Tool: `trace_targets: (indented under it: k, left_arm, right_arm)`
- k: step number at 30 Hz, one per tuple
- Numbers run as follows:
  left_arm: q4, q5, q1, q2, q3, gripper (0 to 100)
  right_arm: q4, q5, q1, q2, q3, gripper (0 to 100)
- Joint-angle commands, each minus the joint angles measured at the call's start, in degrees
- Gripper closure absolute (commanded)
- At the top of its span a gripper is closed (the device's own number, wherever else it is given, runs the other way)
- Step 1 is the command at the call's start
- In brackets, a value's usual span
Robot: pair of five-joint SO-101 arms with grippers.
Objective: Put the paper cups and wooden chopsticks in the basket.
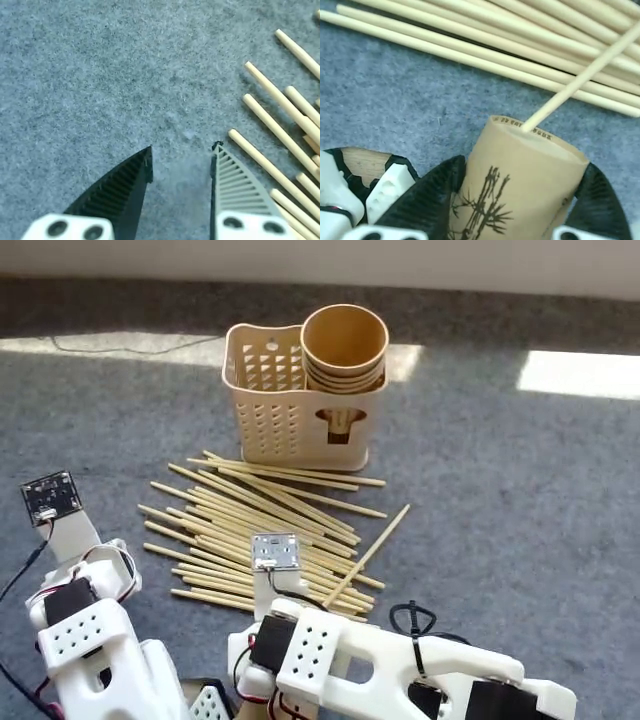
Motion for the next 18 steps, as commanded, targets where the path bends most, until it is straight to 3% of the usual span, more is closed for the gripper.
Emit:
trace_targets:
  k: [1,4,10,14,18]
  left_arm:
    - [-0.79,0.26,-0.04,-0.66,-2.95,81]
    - [-0.79,0.26,-0.04,-0.66,-2.86,81]
    - [-0.79,0.26,-0.04,-0.66,-2.86,81]
    - [-0.79,0.26,0.04,-0.66,-2.86,81]
    - [-0.79,0.26,0.04,-0.66,-2.86,81]
  right_arm:
    - [-0.92,-0.18,0.31,0.66,-1.36,82.3]
    - [1.1,-0.09,2.59,0.66,-1.36,82.4]
    - [18.33,7.91,7.96,-1.54,-13.32,82.4]
    - [26.33,13.8,15.52,-4.44,-21.41,82.4]
    - [27.12,21.45,25.89,-7.34,-25.63,82.4]
